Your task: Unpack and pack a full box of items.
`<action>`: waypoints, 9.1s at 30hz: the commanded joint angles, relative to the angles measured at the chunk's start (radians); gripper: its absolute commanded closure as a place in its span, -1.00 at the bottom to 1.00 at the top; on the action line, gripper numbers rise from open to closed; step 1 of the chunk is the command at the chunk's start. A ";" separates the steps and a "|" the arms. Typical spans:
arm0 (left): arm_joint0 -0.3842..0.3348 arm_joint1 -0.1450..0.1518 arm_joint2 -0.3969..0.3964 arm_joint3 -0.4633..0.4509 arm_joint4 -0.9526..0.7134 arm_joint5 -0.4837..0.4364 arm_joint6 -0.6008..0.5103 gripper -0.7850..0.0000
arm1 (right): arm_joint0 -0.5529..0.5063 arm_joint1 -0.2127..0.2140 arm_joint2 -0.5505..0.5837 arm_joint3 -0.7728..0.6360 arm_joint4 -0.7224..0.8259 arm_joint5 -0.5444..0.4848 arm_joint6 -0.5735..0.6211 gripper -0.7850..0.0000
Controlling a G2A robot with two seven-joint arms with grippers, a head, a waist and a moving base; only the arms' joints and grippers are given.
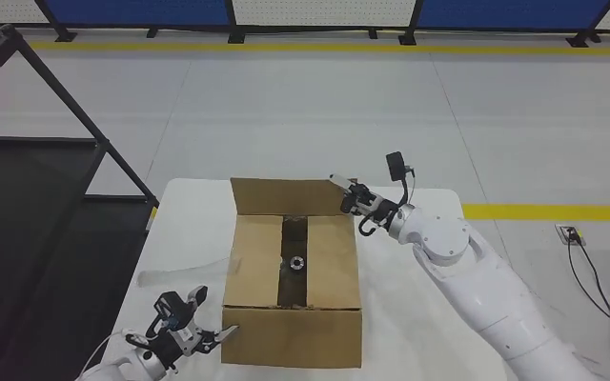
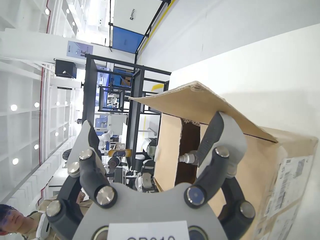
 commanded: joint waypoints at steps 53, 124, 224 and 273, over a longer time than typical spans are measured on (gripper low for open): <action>0.056 0.012 0.085 -0.034 0.140 0.077 0.042 -1.00 | 0.374 -0.382 -0.278 0.852 0.052 0.008 0.037 -1.00; 0.041 -0.008 0.027 -0.039 -0.076 0.408 -0.009 -1.00 | 0.306 -0.471 -0.193 0.867 0.092 -0.324 0.707 -1.00; 0.188 -0.046 -0.139 -0.161 -0.177 0.597 0.048 -1.00 | 0.168 -0.276 0.050 0.530 0.108 -0.686 0.676 -1.00; -0.297 -0.100 0.397 -0.210 -0.165 0.364 -0.509 -1.00 | -0.246 0.022 0.387 0.131 0.063 -0.762 0.599 -1.00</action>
